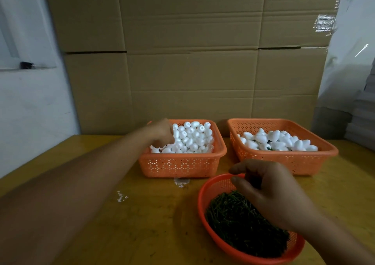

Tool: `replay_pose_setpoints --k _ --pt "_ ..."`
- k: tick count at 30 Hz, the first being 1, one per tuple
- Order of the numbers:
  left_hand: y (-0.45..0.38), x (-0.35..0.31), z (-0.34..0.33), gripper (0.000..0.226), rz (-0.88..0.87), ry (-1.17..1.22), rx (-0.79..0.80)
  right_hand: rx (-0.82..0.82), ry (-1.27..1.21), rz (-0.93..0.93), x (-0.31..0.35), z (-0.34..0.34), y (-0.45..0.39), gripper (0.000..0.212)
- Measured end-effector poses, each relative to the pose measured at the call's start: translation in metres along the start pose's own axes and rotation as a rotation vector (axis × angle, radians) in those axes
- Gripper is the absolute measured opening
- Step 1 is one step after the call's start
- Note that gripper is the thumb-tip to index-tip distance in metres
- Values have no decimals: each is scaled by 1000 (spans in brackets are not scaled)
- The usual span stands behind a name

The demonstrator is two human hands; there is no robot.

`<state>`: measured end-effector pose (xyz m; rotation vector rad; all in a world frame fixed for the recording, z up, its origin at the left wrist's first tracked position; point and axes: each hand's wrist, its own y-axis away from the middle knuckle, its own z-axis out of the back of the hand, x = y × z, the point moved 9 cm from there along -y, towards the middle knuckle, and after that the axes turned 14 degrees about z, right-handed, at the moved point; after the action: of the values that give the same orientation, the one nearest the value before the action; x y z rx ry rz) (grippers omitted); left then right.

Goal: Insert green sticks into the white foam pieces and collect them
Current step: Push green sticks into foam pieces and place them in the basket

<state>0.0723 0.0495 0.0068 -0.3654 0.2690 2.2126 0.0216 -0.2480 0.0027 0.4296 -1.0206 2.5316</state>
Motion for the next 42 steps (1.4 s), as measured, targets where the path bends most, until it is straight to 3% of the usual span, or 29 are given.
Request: replay_pose_setpoints --k 6,11,16,22,31,33,37,42 --pt "-37 11 -31 42 81 -308 102 0 36 25 3 0 1 11" --pt "-55 16 -42 31 69 -446 75 -4 47 29 4 2 2 12" --pt "-62 18 -48 55 54 -457 82 24 67 41 7 0 2 12" --pt "-67 18 -52 36 33 -470 80 33 79 37 7 -3 2 11" --pt "-64 16 -55 53 -9 -439 101 66 93 11 7 -4 2 14" --pt "-60 13 -50 49 -13 -411 95 62 99 11 6 -2 2 13" --pt "-55 7 -37 15 -34 -136 125 58 111 8 8 -1 2 12" --pt "-35 -7 -14 23 -175 282 51 73 121 -5 9 -3 2 15"
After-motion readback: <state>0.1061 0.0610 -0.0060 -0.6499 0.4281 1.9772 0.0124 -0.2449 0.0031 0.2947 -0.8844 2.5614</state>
